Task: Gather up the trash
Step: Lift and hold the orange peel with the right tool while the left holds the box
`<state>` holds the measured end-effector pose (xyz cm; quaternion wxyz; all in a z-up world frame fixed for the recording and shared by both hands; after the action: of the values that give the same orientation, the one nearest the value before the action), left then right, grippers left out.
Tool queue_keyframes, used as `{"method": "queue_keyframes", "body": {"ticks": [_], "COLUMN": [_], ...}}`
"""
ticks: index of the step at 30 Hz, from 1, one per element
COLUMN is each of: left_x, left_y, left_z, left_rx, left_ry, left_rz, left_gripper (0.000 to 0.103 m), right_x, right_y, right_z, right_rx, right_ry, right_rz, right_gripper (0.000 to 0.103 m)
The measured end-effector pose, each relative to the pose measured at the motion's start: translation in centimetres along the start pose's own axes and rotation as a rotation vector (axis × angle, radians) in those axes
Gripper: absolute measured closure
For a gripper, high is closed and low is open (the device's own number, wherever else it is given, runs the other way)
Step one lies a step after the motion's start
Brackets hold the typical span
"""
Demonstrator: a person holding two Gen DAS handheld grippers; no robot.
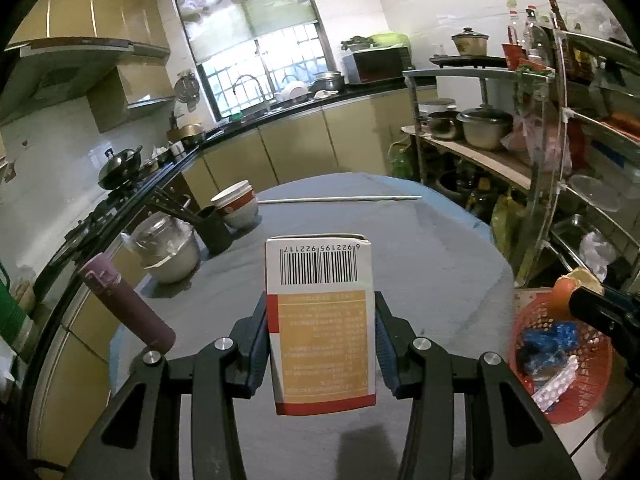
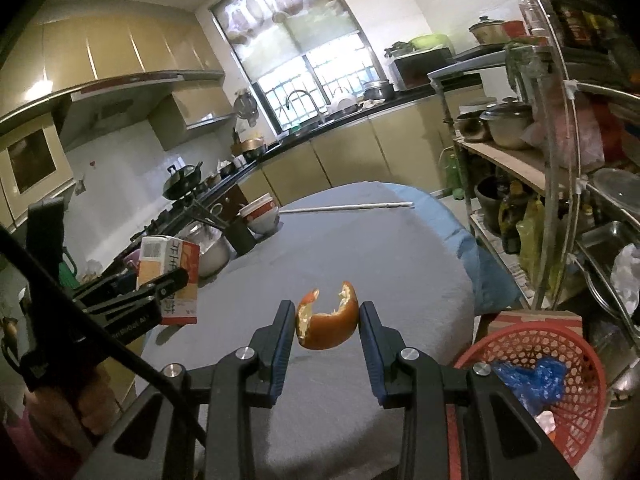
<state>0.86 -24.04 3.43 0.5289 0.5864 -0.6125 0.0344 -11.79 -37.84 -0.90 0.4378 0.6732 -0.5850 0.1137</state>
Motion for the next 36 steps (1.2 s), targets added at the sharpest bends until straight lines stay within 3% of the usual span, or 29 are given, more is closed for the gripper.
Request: {"method": "queue_keyframes", "body": {"ticks": [36], "left_x": [-0.9], "left_y": [-1.3], "left_z": [1.3], "left_rx": [-0.038], "left_ry": [-0.019], "left_rz": [-0.026], "left_gripper": [0.055], "right_x": [-0.8], "right_y": [-1.9], "right_z": [0.0], "right_rx": [0.017], "right_ry": [-0.003], "right_rz": [-0.061], "right_gripper": [0.068]}}
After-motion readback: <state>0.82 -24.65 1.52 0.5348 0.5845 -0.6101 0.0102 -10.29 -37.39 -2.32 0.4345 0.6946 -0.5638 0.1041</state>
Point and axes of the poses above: each gripper's, at about its wrist camera, not at the fingertips, and y roughly against the way its jaws point, z to its right, x to its top, the point moved 4 cm from there along -y, roughly the way its jaws point, and after that the axes turned 14 degrees about -y, right-handed, at the moved point
